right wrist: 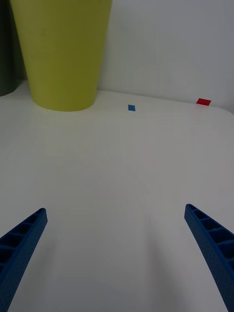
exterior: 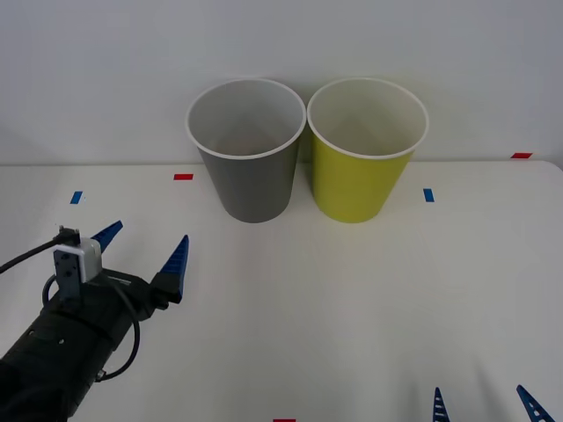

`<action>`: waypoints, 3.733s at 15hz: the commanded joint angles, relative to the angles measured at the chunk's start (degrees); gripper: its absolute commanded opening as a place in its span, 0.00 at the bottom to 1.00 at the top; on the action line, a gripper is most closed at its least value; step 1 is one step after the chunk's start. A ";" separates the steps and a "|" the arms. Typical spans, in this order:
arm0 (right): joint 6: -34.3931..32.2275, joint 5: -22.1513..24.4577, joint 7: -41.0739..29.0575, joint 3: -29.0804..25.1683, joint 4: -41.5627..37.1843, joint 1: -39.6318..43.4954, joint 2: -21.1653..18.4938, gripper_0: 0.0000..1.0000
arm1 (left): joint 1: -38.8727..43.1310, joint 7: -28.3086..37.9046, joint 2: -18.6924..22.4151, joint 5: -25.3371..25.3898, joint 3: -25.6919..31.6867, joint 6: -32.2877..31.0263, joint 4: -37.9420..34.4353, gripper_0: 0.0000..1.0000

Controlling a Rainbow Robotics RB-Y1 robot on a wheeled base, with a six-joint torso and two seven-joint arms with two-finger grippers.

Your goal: Put cans in the gray bin and PET bottles in the light green bin.

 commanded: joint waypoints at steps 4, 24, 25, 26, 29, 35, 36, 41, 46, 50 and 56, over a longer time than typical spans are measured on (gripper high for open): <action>0.00 0.00 0.00 0.00 0.00 0.00 0.00 0.98 | 10.23 1.28 2.46 -6.16 -5.69 -15.58 4.86 1.00; 0.00 0.00 0.00 0.00 0.00 0.00 0.00 0.98 | 26.40 4.80 -0.44 -18.29 -7.36 -33.16 13.12 1.00; 0.00 0.00 0.00 0.00 0.00 0.00 0.00 0.98 | 26.58 4.88 -0.44 -18.64 -7.36 -33.86 13.38 1.00; 0.00 0.00 0.00 0.00 0.00 0.00 0.00 0.98 | 26.58 4.80 -0.53 -18.91 -7.71 -35.62 14.53 1.00; 0.00 0.00 0.00 0.00 0.00 0.00 0.00 0.98 | 26.66 4.97 -0.88 -19.35 -8.24 -37.64 16.37 1.00; 0.00 0.00 0.00 0.00 0.00 0.00 0.00 0.98 | 26.66 5.24 -1.23 -18.99 -8.24 -38.08 17.16 1.00; 0.00 0.00 0.00 0.00 0.00 0.00 0.00 0.98 | 26.66 5.24 -1.23 -18.99 -8.24 -38.08 17.16 1.00; 0.00 0.00 0.00 0.00 0.00 0.00 0.00 0.98 | 26.66 5.24 -1.23 -18.99 -8.24 -38.08 17.16 1.00; 0.00 0.00 0.00 0.00 0.00 0.00 0.00 0.98 | 26.66 5.24 -1.23 -18.99 -8.24 -38.08 17.16 1.00; 0.00 0.00 0.00 0.00 0.00 0.00 0.00 0.98 | 26.66 5.24 -1.23 -18.99 -8.24 -38.08 17.16 1.00; 0.00 0.00 0.00 0.00 0.00 0.00 0.00 0.98 | 26.66 5.24 -1.23 -18.99 -8.24 -38.08 17.16 1.00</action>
